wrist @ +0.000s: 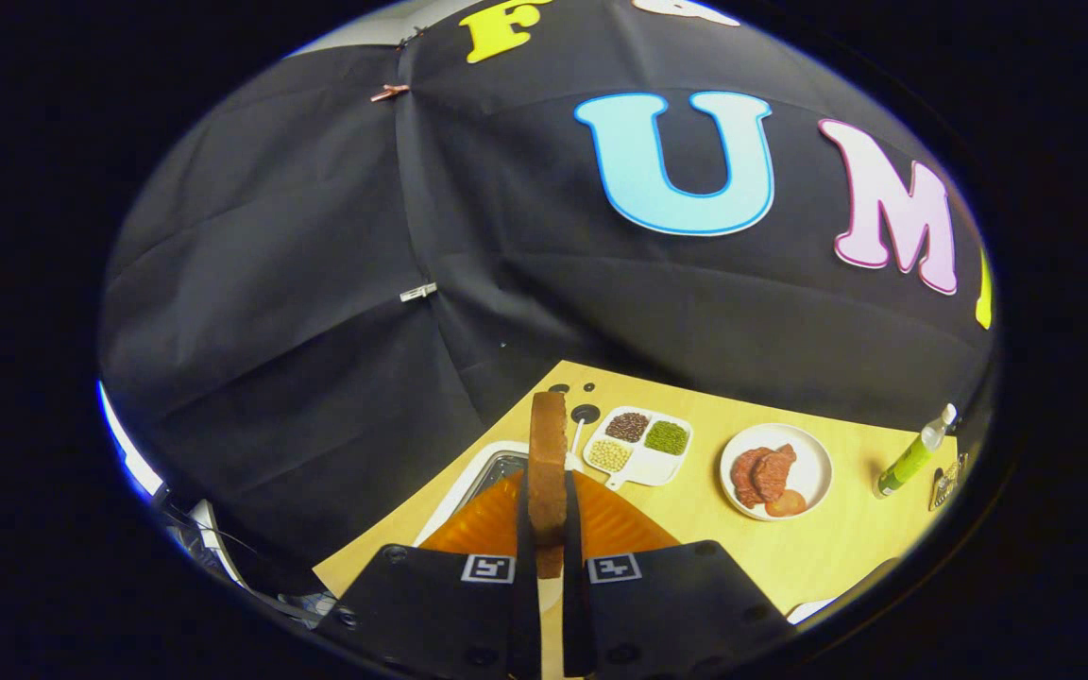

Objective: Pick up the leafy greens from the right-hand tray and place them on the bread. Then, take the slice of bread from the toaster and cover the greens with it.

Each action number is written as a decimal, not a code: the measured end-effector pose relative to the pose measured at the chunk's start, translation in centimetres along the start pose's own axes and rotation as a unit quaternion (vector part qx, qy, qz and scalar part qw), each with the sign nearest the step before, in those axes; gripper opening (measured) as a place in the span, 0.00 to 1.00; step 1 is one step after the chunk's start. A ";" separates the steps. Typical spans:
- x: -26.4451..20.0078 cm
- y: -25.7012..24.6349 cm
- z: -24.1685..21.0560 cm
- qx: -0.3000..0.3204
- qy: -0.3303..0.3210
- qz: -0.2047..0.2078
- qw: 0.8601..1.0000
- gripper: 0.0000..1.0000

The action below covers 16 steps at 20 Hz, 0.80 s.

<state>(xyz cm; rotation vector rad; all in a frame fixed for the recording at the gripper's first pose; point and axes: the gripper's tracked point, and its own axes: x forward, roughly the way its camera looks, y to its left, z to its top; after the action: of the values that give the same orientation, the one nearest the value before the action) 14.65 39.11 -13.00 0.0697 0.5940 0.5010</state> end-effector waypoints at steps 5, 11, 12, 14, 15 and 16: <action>-2.9 -3.8 -2.2 0.040 0.007 -0.017 0.999 0.13; -5.3 -8.5 -8.2 0.088 0.041 -0.044 0.994 0.13; -5.7 -9.1 -9.4 0.092 0.048 -0.049 0.993 0.13; -6.2 -9.8 -11.5 0.107 0.058 -0.051 0.991 0.13; -6.4 -10.0 -12.6 0.115 0.063 -0.052 0.990 0.13; -6.5 -10.3 -13.5 0.127 0.066 -0.053 0.988 0.13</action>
<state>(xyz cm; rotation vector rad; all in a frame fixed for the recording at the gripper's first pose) 7.04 25.99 -22.94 0.2472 0.7851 0.3264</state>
